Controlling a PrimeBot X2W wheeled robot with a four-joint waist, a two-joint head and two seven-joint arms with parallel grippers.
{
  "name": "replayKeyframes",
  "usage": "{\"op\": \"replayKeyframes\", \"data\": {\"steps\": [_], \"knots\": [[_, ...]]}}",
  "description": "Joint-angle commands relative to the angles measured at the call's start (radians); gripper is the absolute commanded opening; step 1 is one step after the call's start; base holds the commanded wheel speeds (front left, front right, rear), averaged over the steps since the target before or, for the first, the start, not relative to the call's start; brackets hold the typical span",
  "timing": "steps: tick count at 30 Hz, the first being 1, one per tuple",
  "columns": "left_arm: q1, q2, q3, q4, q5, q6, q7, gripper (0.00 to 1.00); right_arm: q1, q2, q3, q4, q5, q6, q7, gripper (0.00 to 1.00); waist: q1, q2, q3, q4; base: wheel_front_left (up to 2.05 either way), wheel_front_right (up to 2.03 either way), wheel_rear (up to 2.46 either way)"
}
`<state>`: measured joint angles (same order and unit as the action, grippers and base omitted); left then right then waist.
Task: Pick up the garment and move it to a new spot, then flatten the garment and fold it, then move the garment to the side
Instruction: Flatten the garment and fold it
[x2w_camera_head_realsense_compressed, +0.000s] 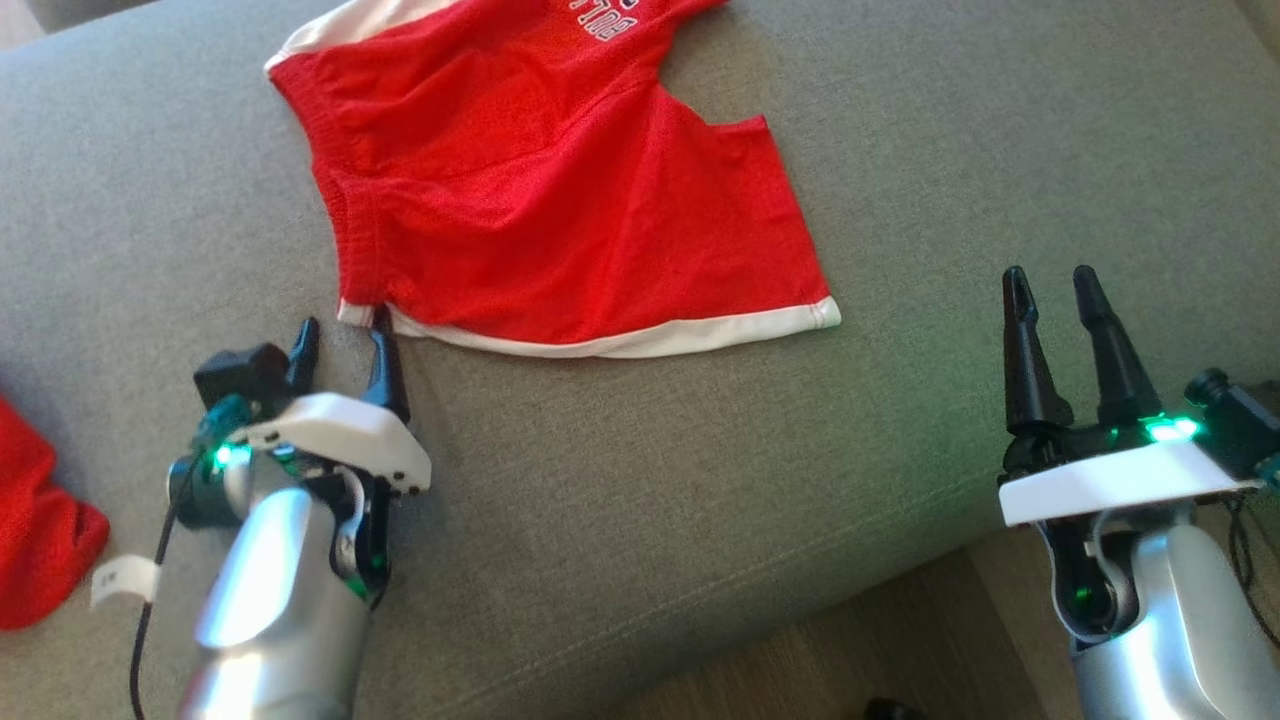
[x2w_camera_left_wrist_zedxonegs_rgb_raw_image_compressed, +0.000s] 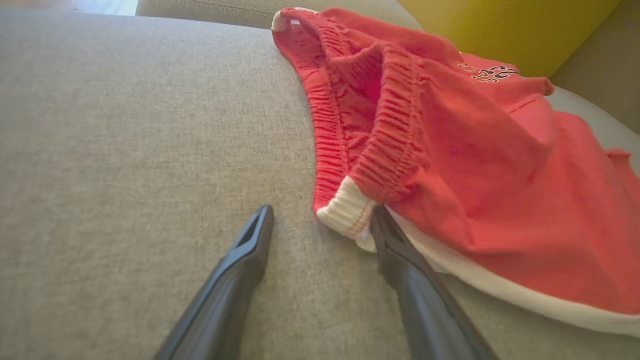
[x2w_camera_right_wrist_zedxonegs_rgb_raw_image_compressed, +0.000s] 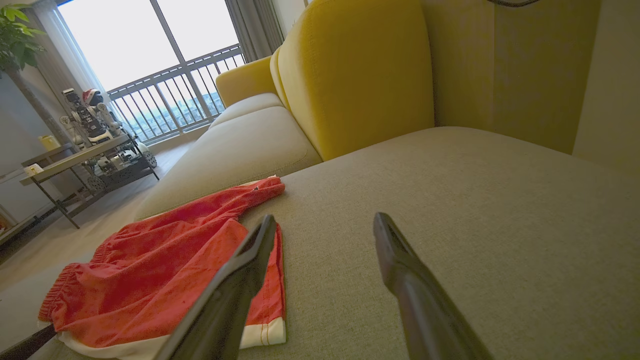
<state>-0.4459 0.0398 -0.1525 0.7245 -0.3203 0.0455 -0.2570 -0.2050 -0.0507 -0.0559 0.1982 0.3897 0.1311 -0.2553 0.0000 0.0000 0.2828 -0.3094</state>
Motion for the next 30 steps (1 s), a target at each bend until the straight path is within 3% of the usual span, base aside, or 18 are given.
{"op": "replayKeyframes", "data": {"steps": [1,8,9,11,12,18,24,30], "knots": [[-0.025,0.012,0.033,-0.007,0.005,0.012,-0.005,1.00,-0.030,0.000,0.023,-0.030,0.007,0.000,-0.006,1.00,0.0000,0.0000,0.005,0.000,0.00,0.00,0.00],[-0.084,0.011,0.034,0.087,0.003,0.008,-0.005,1.00,-0.039,0.000,0.029,-0.024,0.007,0.000,-0.006,1.00,0.0000,0.0000,0.024,-0.002,0.00,0.00,0.00],[-0.087,0.011,0.034,0.089,0.002,0.005,-0.005,0.83,-0.038,0.000,0.033,-0.020,0.009,0.000,-0.006,1.00,0.0000,0.0000,0.024,0.000,0.00,0.00,0.00],[-0.087,0.011,0.034,0.086,0.002,-0.002,-0.005,0.14,-0.036,0.000,0.051,-0.010,0.015,0.000,-0.006,1.00,0.0000,0.0000,0.022,0.004,0.00,0.00,0.00],[-0.085,0.011,0.033,0.080,0.002,-0.007,-0.005,0.00,-0.033,0.000,0.061,-0.003,0.017,0.000,-0.006,1.00,0.0000,0.0000,0.020,0.008,0.00,0.00,0.00],[-0.051,0.011,0.005,0.005,-0.002,-0.038,-0.005,0.00,-0.032,0.000,0.115,0.089,0.059,0.000,-0.006,1.00,0.0000,0.0000,0.005,0.038,0.00,0.00,0.00],[-0.014,0.011,-0.039,-0.068,0.025,-0.038,-0.005,0.00,-0.068,0.000,0.181,0.211,0.171,0.000,-0.006,1.00,0.0000,0.0000,-0.006,0.074,0.00,0.00,0.00],[0.013,0.011,-0.076,-0.149,0.033,-0.037,-0.005,0.00,-0.124,0.000,0.200,0.319,0.202,0.000,-0.006,1.00,0.0000,0.0000,-0.007,0.109,0.00,0.00,0.00]]}}
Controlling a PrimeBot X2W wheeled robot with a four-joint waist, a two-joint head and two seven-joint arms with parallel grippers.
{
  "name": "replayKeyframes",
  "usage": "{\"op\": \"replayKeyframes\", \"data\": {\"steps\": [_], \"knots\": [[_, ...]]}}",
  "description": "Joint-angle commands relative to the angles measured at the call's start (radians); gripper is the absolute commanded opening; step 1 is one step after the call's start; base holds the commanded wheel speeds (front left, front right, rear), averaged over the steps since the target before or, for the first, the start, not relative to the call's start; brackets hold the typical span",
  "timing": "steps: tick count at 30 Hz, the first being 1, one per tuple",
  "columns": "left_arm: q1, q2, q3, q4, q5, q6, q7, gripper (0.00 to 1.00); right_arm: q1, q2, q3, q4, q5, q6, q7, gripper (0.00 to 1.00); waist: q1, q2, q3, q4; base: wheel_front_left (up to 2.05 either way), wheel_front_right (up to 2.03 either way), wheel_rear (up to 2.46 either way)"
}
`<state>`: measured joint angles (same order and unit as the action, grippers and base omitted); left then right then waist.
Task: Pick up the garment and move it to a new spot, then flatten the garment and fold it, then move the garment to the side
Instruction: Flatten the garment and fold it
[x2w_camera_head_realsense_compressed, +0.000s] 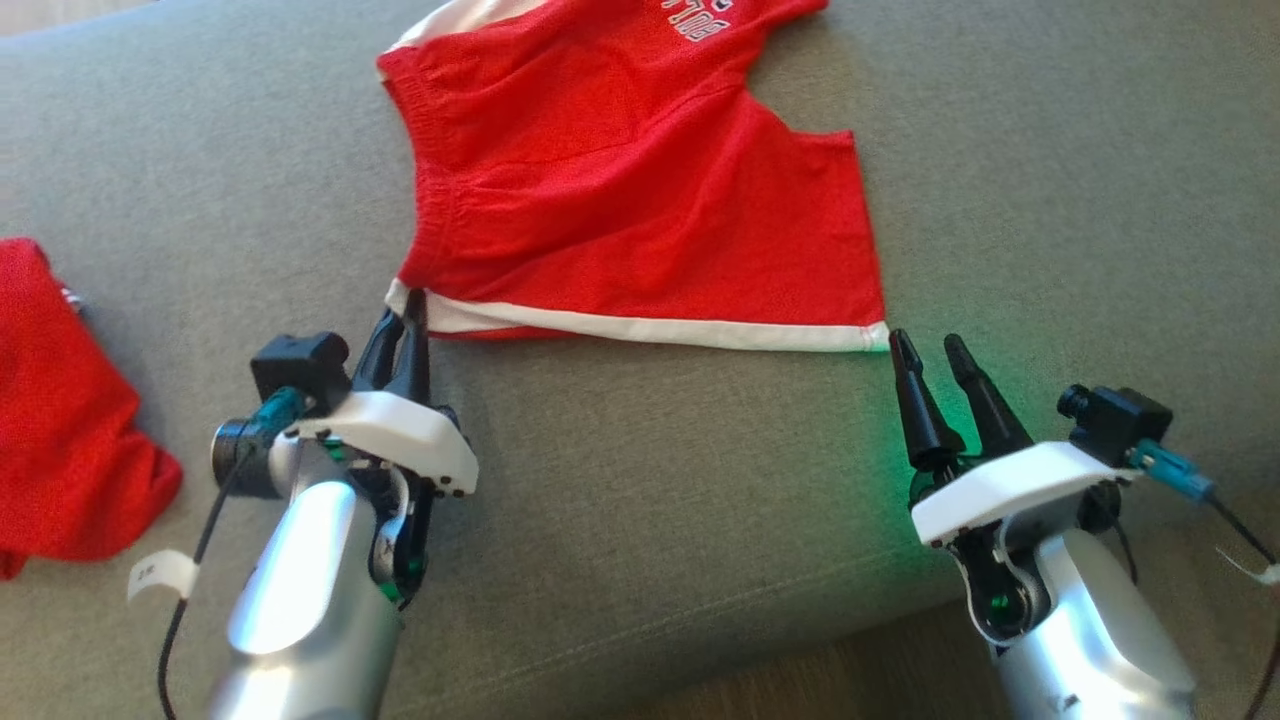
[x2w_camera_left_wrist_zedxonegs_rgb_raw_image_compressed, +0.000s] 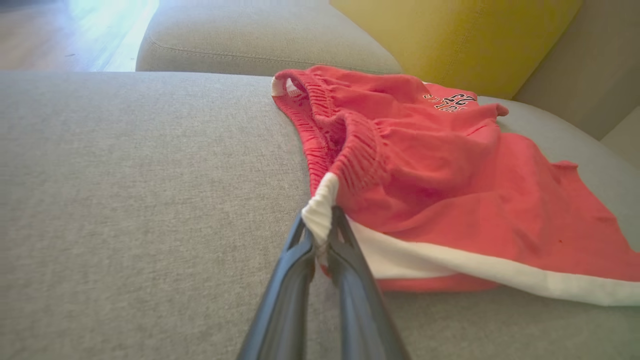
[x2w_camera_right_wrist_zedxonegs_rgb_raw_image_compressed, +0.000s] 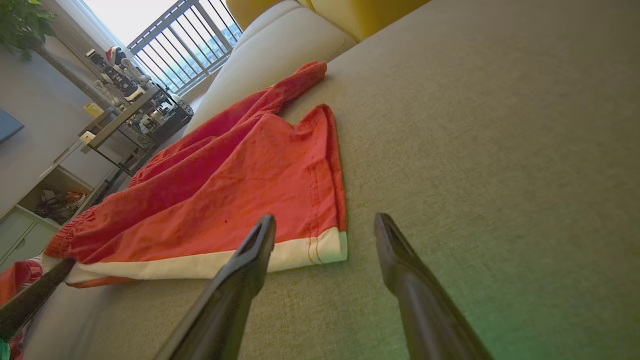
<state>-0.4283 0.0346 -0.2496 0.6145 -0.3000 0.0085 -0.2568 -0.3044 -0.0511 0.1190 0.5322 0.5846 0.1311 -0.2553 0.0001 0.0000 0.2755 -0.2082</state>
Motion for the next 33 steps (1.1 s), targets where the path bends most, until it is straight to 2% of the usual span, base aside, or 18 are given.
{"op": "replayKeyframes", "data": {"steps": [1,8,15,16,17,25,33], "knots": [[-0.001,0.016,0.014,-0.052,0.016,0.001,-0.005,0.00,-0.035,0.001,0.027,0.006,0.014,0.000,-0.006,1.00,-0.0001,0.0000,0.001,0.014,0.00,0.00,0.00],[0.021,0.016,-0.016,-0.116,0.007,0.012,-0.005,0.00,-0.102,0.001,0.040,0.153,0.033,0.000,-0.006,1.00,-0.0001,0.0000,0.006,0.046,0.00,0.00,0.00],[0.024,0.016,-0.026,-0.143,0.007,0.014,-0.005,0.00,-0.136,0.001,0.047,0.214,0.058,0.000,-0.006,1.00,-0.0001,0.0000,0.016,0.060,0.00,0.00,0.00],[0.023,0.016,-0.027,-0.146,0.006,0.014,-0.005,0.00,-0.139,0.001,0.056,0.221,0.066,0.000,-0.006,0.40,-0.0001,0.0000,0.017,0.063,0.00,0.00,0.00],[0.023,0.016,-0.027,-0.148,0.007,0.014,-0.005,0.00,-0.142,0.001,0.066,0.226,0.069,0.000,-0.006,0.00,-0.0001,0.0000,0.018,0.064,0.00,0.00,0.00],[0.029,0.016,-0.009,-0.177,0.014,0.018,-0.005,0.00,-0.133,0.001,0.037,0.186,0.036,0.000,-0.006,0.00,-0.0001,0.0000,-0.008,0.064,0.00,0.00,0.00],[0.045,0.016,-0.004,-0.257,0.011,0.002,-0.005,0.00,-0.105,0.001,-0.035,0.005,-0.054,0.000,-0.006,0.00,-0.0001,0.0000,-0.084,0.053,0.00,0.00,0.00]]}}
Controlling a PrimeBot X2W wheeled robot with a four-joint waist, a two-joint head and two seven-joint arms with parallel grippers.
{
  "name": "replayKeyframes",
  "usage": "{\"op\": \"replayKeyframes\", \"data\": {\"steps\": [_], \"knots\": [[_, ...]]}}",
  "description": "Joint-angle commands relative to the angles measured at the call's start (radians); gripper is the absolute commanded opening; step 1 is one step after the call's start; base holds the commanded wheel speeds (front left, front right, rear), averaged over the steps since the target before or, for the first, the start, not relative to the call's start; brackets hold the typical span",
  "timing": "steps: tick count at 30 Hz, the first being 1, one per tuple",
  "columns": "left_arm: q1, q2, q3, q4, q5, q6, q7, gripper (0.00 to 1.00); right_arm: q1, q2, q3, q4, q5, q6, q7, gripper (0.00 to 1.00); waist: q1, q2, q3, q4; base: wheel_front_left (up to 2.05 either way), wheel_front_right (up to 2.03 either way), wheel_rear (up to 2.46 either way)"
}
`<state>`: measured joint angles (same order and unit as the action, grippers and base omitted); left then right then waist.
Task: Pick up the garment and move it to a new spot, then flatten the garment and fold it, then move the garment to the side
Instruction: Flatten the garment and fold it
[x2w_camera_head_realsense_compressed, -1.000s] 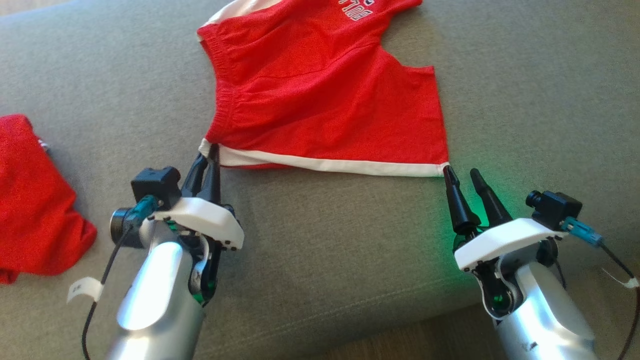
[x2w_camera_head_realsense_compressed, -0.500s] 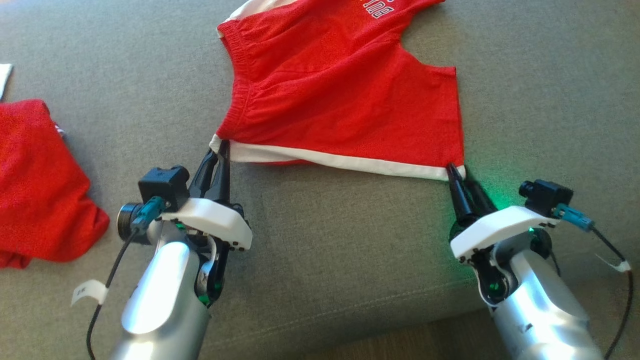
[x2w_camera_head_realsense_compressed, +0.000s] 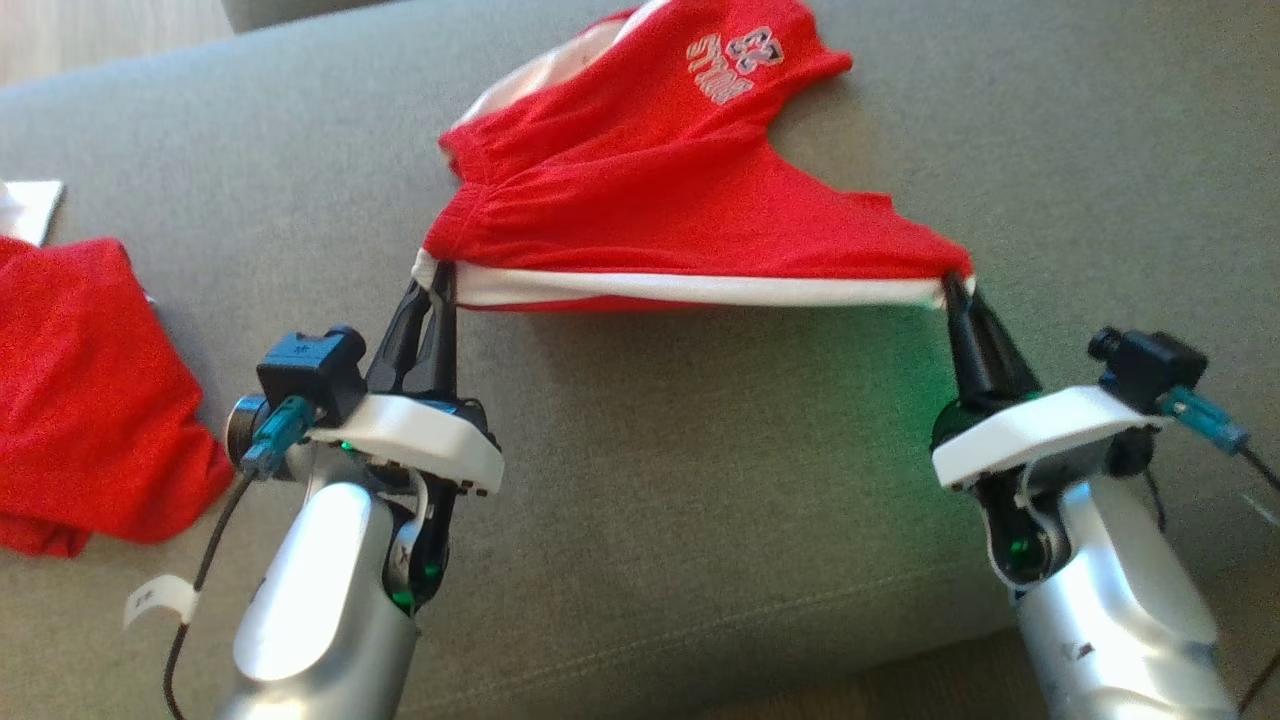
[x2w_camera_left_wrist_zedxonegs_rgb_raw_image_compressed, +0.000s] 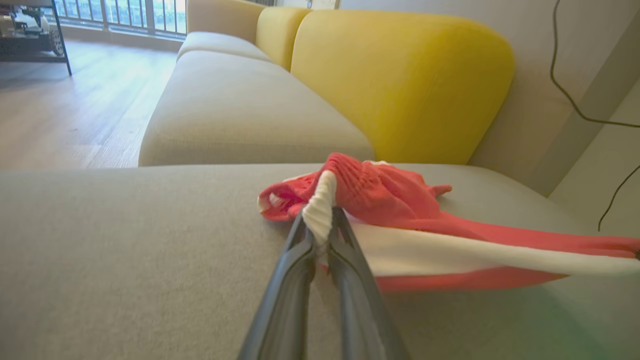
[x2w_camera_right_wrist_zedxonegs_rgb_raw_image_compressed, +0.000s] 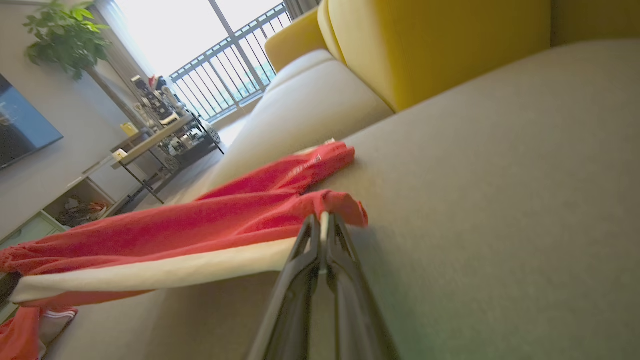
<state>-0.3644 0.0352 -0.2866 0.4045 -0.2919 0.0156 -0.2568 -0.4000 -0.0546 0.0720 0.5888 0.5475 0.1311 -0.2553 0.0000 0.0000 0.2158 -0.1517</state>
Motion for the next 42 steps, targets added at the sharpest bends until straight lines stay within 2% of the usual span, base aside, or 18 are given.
{"op": "replayKeyframes", "data": {"steps": [1,6,11,13,18,24,29,32,35,36,37,42], "knots": [[-0.019,0.015,0.032,-0.060,0.002,-0.010,-0.005,0.00,-0.012,0.004,0.004,-0.082,-0.032,0.000,-0.006,0.00,0.0000,0.0000,-0.038,-0.004,0.00,0.00,0.00],[-0.039,0.015,0.028,-0.125,-0.039,-0.039,-0.004,0.00,-0.032,0.004,-0.017,-0.223,-0.083,0.000,-0.006,0.00,0.0000,0.0000,-0.108,0.000,0.00,0.00,0.00],[-0.077,0.015,0.040,-0.213,-0.094,-0.045,0.041,0.00,-0.053,0.004,-0.021,-0.352,-0.105,0.000,-0.004,0.00,0.0000,0.0000,-0.174,0.007,0.00,0.00,0.00],[-0.087,0.015,0.053,-0.286,-0.178,-0.028,0.083,0.00,-0.054,0.004,-0.026,-0.433,-0.099,0.000,0.007,0.00,0.0000,0.0000,-0.205,0.009,0.00,0.00,0.00],[-0.088,0.015,0.060,-0.416,-0.305,0.041,0.154,0.00,-0.027,0.004,-0.032,-0.564,-0.076,0.000,0.034,0.00,0.0000,0.0000,-0.228,0.015,0.00,0.00,0.00],[-0.114,0.017,0.075,-0.482,-0.369,0.099,0.250,0.00,-0.036,0.004,-0.054,-0.624,-0.076,0.000,0.077,0.00,0.0000,0.0000,-0.219,0.018,0.00,0.00,0.00],[-0.260,0.038,0.099,-0.439,-0.410,0.137,0.388,0.00,-0.182,0.004,-0.093,-0.579,-0.109,0.000,0.147,0.00,0.0000,0.0000,-0.125,0.020,0.00,0.00,0.00],[-0.417,0.047,0.116,-0.358,-0.433,0.159,0.472,0.00,-0.347,0.004,-0.112,-0.499,-0.100,0.000,0.189,0.00,0.0000,0.0000,-0.027,0.018,0.00,0.00,0.00],[-0.607,0.059,0.130,-0.252,-0.426,0.179,0.510,0.00,-0.546,0.004,-0.137,-0.379,-0.115,0.000,0.191,0.00,0.0000,0.0000,0.083,0.009,0.00,0.00,0.00],[-0.741,0.068,0.133,-0.177,-0.401,0.181,0.496,0.00,-0.682,0.004,-0.144,-0.297,-0.164,0.000,0.153,0.00,0.0000,0.0000,0.154,0.002,0.00,0.00,0.00],[-0.810,0.073,0.134,-0.141,-0.385,0.180,0.480,0.00,-0.748,0.004,-0.145,-0.258,-0.181,0.000,0.129,0.00,0.0000,0.0000,0.192,-0.002,0.00,0.00,0.00],[-1.060,0.069,0.138,0.059,-0.332,0.151,0.334,0.00,-0.983,0.004,-0.185,-0.055,-0.226,0.000,0.017,0.00,0.0000,0.0000,0.309,-0.007,0.00,0.00,0.00]]}}
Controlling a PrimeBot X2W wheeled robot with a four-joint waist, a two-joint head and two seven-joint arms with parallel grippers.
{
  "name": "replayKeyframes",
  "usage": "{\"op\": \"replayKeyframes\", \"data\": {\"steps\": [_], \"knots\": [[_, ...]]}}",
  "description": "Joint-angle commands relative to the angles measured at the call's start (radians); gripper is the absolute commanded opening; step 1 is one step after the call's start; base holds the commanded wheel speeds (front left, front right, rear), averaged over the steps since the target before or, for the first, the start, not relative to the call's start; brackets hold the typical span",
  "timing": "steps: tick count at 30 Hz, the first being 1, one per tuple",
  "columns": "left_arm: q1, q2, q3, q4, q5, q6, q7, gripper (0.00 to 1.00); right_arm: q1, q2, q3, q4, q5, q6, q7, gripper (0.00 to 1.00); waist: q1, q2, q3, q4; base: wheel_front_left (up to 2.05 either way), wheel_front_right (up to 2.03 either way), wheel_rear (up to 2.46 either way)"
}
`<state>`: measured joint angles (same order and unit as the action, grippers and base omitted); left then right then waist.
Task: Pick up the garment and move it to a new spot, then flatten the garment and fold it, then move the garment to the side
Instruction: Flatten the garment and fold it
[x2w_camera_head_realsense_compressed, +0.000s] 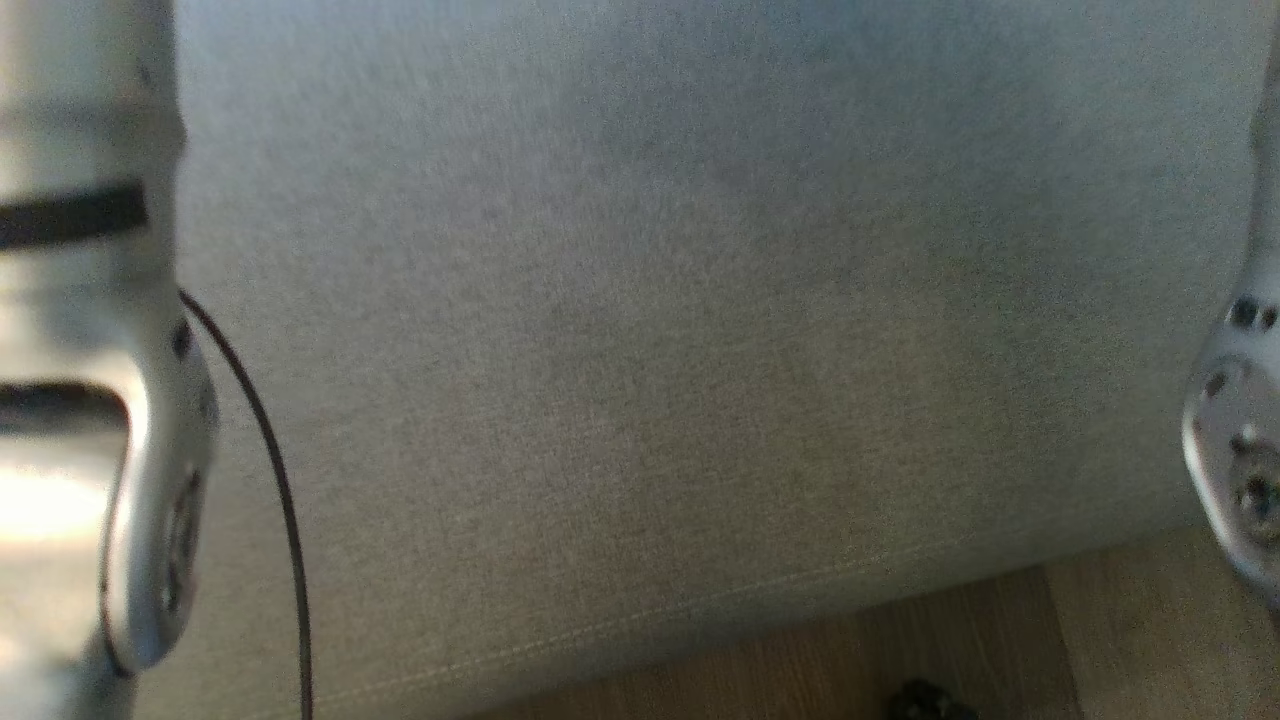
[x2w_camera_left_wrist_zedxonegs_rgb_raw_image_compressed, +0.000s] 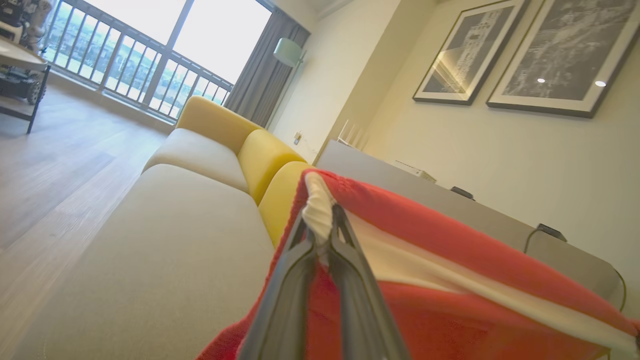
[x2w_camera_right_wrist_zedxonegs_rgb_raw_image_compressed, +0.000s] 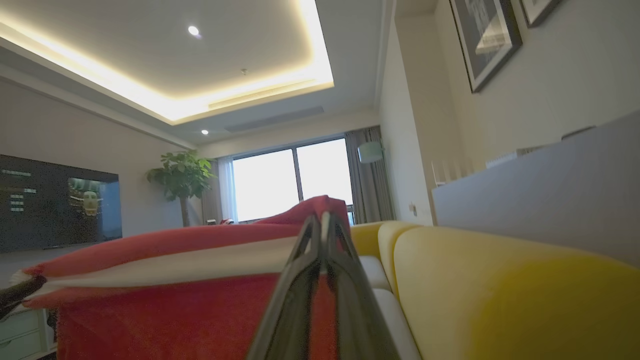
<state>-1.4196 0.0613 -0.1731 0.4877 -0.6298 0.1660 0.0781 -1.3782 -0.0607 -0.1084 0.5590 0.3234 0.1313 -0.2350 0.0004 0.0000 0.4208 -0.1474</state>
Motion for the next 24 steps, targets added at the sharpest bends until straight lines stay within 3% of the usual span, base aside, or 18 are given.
{"op": "replayKeyframes", "data": {"steps": [1,6,12,16,24], "knots": [[-0.030,0.038,0.030,0.019,0.004,-0.003,-0.027,0.00,-0.031,0.010,-0.014,0.023,0.006,-0.001,-0.009,0.00,-0.0004,0.0000,0.118,-0.010,0.00,0.00,0.00],[-0.066,0.020,0.007,0.198,0.009,-0.047,-0.115,0.00,-0.081,0.010,0.005,0.204,0.010,-0.001,-0.025,0.00,-0.0004,0.0000,0.172,-0.001,0.00,0.00,0.00],[0.019,0.010,-0.044,0.361,0.018,-0.123,-0.178,0.00,-0.012,0.010,0.076,0.385,0.047,-0.001,-0.026,0.00,-0.0004,0.0000,0.187,0.018,0.00,0.00,0.00],[0.105,0.013,-0.118,0.450,0.050,-0.211,-0.173,0.00,0.034,0.010,0.176,0.524,0.068,-0.001,-0.009,0.00,-0.0004,0.0000,0.164,0.029,0.00,0.00,0.00],[0.226,0.047,-0.190,0.544,0.099,-0.250,-0.209,0.00,0.079,-0.003,0.231,0.691,-0.020,-0.001,0.061,0.00,-0.0004,0.0000,0.111,0.044,0.00,0.00,0.00]]}}
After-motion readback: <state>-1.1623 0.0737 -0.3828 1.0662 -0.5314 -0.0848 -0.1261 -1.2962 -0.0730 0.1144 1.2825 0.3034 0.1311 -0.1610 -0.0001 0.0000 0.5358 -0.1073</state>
